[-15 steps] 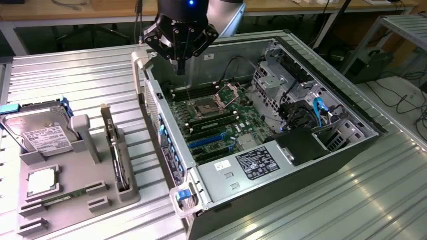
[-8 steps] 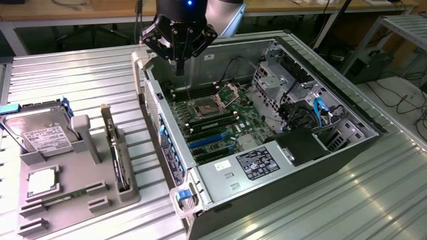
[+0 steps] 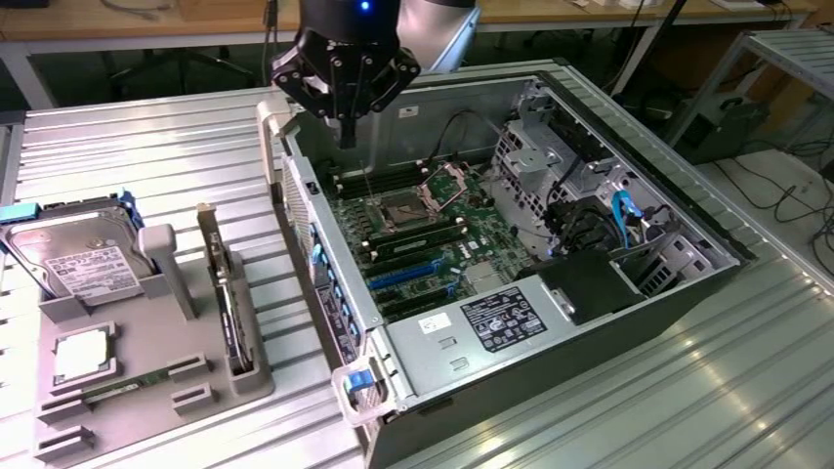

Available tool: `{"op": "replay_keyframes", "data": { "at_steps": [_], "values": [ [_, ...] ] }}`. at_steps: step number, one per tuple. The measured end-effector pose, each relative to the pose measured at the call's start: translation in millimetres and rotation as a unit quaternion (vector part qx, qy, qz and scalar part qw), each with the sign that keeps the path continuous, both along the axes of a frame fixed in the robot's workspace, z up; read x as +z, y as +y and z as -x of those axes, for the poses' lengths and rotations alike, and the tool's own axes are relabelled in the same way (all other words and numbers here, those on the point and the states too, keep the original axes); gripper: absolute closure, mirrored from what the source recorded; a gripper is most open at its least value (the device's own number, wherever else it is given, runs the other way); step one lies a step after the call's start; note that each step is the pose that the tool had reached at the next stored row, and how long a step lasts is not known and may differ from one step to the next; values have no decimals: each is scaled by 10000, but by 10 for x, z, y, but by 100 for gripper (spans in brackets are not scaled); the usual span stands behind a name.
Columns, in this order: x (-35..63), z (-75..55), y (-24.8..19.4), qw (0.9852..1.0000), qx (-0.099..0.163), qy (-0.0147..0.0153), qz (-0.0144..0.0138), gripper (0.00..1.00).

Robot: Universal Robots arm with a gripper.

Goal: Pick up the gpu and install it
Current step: 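Reach for the gpu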

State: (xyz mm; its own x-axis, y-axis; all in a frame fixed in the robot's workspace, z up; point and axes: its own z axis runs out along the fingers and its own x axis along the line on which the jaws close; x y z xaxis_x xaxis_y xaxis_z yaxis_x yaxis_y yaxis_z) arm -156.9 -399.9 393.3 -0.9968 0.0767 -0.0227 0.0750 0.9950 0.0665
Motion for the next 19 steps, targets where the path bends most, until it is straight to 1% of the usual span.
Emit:
{"op": "replay_keyframes", "data": {
  "at_steps": [19],
  "values": [
    [0,72,-1,10000,0,0,0,89]
  ]
}}
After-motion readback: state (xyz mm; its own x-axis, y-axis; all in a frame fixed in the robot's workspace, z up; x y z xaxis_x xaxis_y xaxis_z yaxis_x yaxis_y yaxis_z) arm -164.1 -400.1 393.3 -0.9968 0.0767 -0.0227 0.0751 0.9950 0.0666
